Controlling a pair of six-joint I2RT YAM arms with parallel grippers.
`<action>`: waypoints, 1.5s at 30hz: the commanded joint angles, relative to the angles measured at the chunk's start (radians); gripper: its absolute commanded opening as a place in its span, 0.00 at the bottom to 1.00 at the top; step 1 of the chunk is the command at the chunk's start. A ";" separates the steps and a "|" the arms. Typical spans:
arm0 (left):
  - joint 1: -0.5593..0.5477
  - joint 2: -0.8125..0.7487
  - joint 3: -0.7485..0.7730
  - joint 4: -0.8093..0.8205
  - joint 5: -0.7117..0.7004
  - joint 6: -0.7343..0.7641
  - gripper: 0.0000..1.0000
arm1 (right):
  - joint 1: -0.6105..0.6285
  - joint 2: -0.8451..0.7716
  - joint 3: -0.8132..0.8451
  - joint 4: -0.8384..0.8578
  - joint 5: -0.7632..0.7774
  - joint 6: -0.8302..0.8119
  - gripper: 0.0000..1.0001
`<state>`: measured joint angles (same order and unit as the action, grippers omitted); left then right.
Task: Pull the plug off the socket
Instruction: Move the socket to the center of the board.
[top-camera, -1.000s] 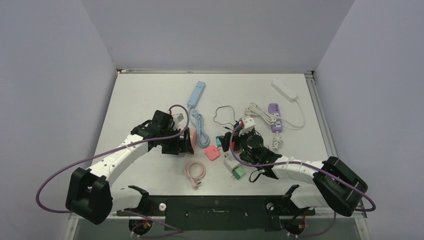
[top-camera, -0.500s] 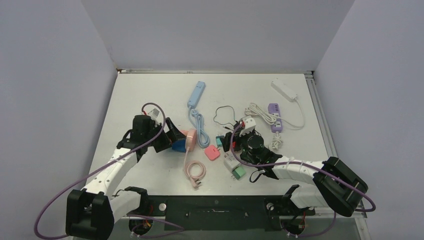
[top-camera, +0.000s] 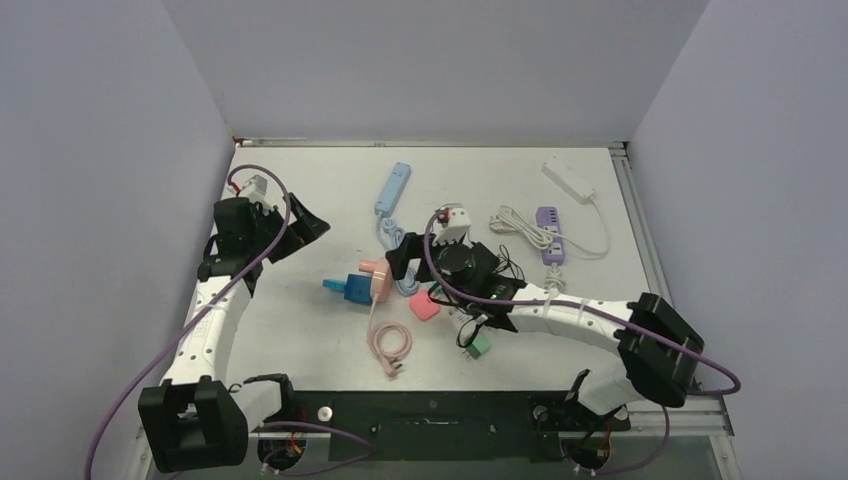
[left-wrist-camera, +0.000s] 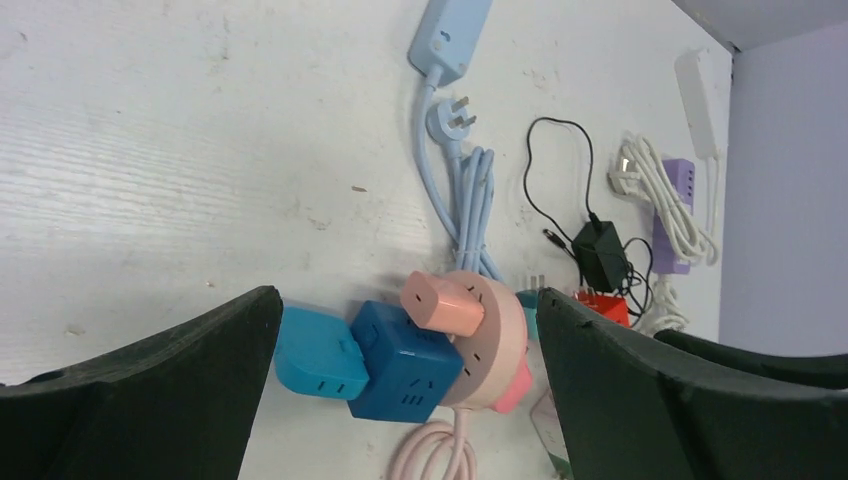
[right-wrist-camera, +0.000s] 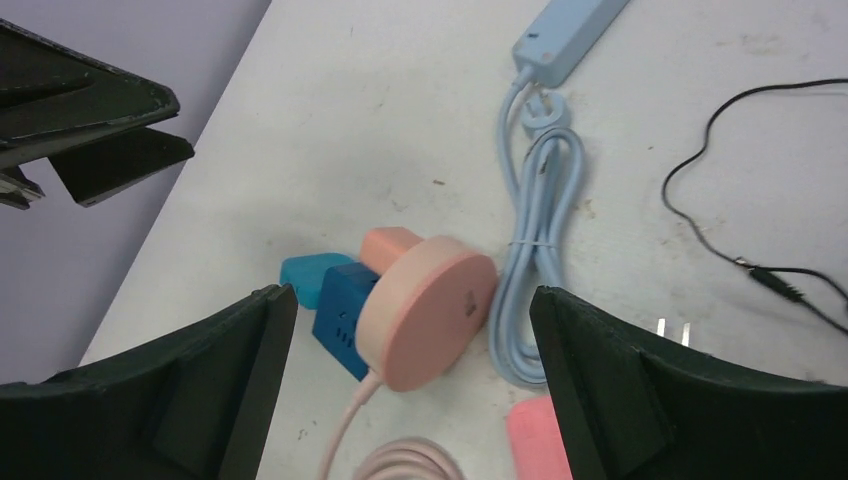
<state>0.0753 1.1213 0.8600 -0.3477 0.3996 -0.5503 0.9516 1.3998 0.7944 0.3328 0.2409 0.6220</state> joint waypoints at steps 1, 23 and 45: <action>0.006 -0.070 -0.076 0.094 -0.128 0.065 0.96 | 0.077 0.140 0.136 -0.177 0.139 0.162 0.97; 0.011 -0.143 -0.053 0.018 -0.104 0.158 0.96 | 0.143 0.366 0.289 -0.278 0.174 0.311 0.61; -0.112 0.003 -0.077 0.058 0.251 0.199 0.96 | -0.296 0.262 -0.098 0.355 -0.719 0.197 0.05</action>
<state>0.0254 1.0977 0.7578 -0.2462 0.5808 -0.4065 0.6941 1.6341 0.6243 0.6113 -0.3042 0.8829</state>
